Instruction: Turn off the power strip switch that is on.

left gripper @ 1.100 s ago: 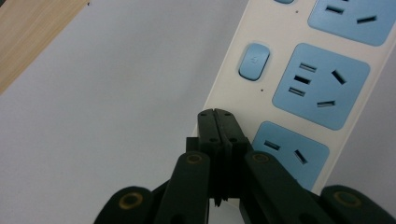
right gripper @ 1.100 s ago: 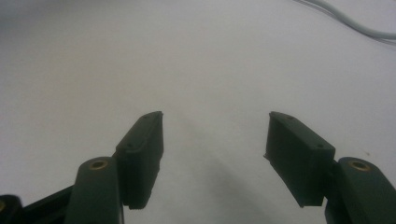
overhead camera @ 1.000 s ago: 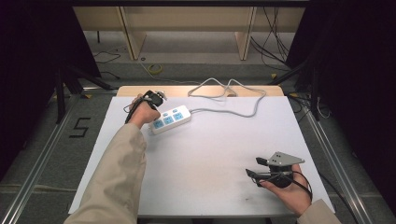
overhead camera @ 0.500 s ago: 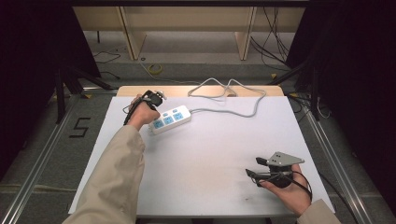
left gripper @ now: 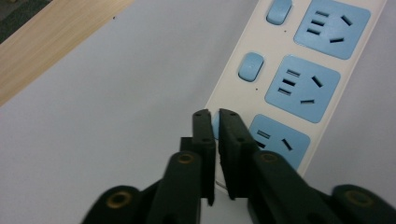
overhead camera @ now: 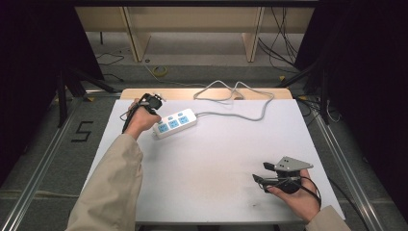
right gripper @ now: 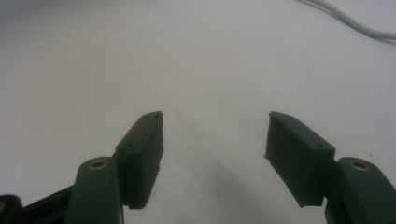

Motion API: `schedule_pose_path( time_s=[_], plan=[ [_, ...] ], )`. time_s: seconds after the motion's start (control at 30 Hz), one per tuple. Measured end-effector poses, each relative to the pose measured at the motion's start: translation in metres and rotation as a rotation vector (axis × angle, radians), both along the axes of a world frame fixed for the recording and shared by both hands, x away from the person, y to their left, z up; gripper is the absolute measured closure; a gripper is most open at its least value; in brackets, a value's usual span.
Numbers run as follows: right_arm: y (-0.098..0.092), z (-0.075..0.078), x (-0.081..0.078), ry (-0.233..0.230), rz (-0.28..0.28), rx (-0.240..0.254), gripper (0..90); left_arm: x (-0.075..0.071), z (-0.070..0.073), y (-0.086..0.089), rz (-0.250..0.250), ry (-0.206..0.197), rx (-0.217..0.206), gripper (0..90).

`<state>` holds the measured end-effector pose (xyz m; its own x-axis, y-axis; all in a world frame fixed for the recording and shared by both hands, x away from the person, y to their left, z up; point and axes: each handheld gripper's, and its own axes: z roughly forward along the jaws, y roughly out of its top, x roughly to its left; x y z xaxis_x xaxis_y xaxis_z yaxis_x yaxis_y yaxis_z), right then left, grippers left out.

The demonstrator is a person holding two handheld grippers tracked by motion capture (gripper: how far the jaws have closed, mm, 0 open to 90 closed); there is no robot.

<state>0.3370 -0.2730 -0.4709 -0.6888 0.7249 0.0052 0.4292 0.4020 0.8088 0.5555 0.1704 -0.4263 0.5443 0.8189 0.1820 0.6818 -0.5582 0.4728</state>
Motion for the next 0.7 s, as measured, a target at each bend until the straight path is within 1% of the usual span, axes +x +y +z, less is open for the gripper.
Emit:
schedule_pose_path(
  time_s=[0.07,0.13,0.27,0.43,0.53,0.63,0.7],
  plan=[
    [0.000,0.000,0.000,0.001,0.001,-0.002,37.6,-0.003,0.001,0.002,-0.005,-0.007,-0.004,82.1],
    [0.000,0.000,0.000,0.001,0.000,-0.003,37.6,-0.006,0.003,0.005,-0.004,-0.010,-0.017,80.5],
    [-0.001,0.000,0.000,0.000,0.000,-0.004,37.6,-0.011,0.006,0.012,0.008,-0.011,-0.053,74.5],
    [0.000,0.000,0.000,0.001,-0.001,-0.003,37.6,-0.018,0.013,0.020,0.011,-0.025,-0.088,68.1],
    [0.000,-0.001,0.001,0.003,-0.001,-0.003,37.4,-0.023,0.015,0.023,0.012,-0.032,-0.098,64.2],
    [0.000,0.000,0.001,0.003,-0.002,-0.002,37.4,-0.027,0.017,0.025,0.022,-0.014,-0.124,58.5],
    [0.000,0.000,0.001,0.003,-0.002,-0.003,37.3,-0.032,0.019,0.026,0.032,-0.018,-0.136,53.9]
  ],
)
